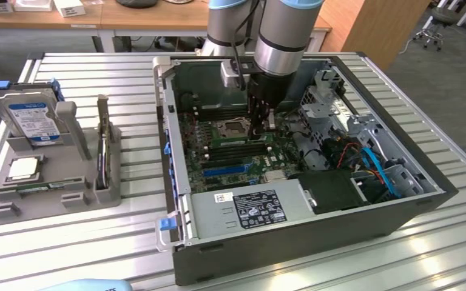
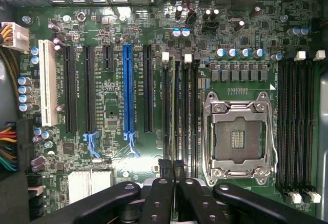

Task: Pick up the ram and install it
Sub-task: 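Insert the ram into the slot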

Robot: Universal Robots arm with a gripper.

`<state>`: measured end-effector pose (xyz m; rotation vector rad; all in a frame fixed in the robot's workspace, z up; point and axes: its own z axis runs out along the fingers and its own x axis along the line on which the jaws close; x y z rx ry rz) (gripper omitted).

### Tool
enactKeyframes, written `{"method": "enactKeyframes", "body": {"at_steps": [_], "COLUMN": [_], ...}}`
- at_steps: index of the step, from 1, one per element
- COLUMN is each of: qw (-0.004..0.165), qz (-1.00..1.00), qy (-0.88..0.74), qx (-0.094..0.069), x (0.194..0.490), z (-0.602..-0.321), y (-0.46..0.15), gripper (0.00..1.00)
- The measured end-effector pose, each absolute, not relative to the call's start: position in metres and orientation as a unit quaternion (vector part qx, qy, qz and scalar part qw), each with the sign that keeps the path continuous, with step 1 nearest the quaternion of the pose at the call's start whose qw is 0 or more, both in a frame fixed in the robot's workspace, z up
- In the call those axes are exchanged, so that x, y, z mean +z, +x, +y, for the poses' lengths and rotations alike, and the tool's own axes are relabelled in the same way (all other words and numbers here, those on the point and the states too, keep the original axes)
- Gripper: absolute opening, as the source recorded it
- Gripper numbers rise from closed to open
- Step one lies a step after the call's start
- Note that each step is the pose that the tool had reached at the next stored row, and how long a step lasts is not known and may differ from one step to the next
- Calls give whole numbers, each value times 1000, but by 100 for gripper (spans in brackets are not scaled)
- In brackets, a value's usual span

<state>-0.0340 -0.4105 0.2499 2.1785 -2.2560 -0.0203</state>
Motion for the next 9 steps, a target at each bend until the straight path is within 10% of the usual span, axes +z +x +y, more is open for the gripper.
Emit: {"method": "enactKeyframes", "body": {"at_steps": [9], "qw": [8], "qz": [-719], "qy": [695], "qx": [-12], "x": [250], "z": [-410], "y": [-32], "gripper": [11]}}
